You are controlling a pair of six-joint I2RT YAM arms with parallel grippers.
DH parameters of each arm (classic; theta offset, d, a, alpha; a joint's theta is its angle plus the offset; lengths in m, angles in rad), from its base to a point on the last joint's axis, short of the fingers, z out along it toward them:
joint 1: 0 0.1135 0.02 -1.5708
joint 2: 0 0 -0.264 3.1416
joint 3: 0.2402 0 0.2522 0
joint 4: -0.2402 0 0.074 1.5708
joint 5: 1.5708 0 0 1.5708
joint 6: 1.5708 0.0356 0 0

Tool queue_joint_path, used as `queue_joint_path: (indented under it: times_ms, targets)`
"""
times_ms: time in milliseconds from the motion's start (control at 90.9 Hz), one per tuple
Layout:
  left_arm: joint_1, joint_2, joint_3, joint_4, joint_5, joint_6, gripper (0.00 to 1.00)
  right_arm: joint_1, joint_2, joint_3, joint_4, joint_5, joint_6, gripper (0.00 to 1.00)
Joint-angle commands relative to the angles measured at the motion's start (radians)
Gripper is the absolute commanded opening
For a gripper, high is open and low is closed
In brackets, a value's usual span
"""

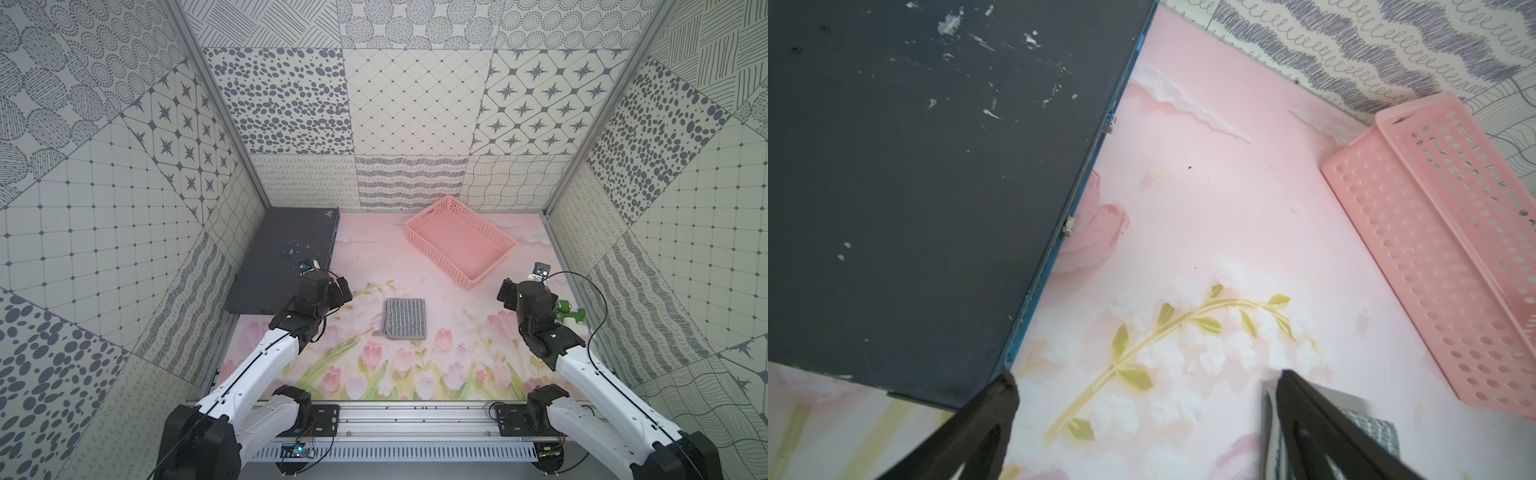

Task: Fold the square dishcloth
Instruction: Reset both arms

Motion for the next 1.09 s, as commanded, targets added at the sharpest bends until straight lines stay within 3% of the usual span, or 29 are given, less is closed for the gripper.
queue_joint_path:
  times_ms: [0, 220, 429, 550, 671, 770, 847, 1034, 1078]
  targets:
    - [0.06, 0.038, -0.019, 0.21, -0.012, 0.146, 0.99, -0.047, 0.02, -0.113, 0.445, -0.025, -0.186, 0.97]
    - [0.114, 0.07, -0.135, 0.477, 0.011, 0.225, 0.99, -0.212, 0.196, -0.201, 0.736, -0.216, -0.171, 0.97]
    - [0.136, 0.048, -0.255, 0.671, 0.017, 0.283, 0.99, -0.243, 0.414, -0.181, 0.947, -0.327, -0.19, 0.97]
    - [0.137, 0.095, -0.266, 0.709, 0.014, 0.334, 0.99, -0.257, 0.555, -0.169, 1.075, -0.387, -0.175, 0.97]
    - [0.137, 0.168, -0.316, 0.861, 0.034, 0.36, 0.99, -0.263, 0.736, -0.158, 1.256, -0.439, -0.184, 0.97]
    - [0.137, 0.271, -0.373, 1.06, 0.046, 0.381, 0.99, -0.269, 0.679, -0.141, 1.127, -0.474, -0.187, 0.97]
    - [0.138, 0.368, -0.404, 1.218, 0.069, 0.391, 0.99, -0.269, 0.71, -0.134, 1.168, -0.447, -0.179, 0.97]
    - [0.137, 0.54, -0.358, 1.292, 0.181, 0.439, 0.99, -0.268, 0.703, -0.136, 1.153, -0.394, -0.158, 0.97]
    - [0.137, 0.532, -0.345, 1.243, 0.19, 0.441, 0.99, -0.268, 0.704, -0.132, 1.149, -0.392, -0.158, 0.97]
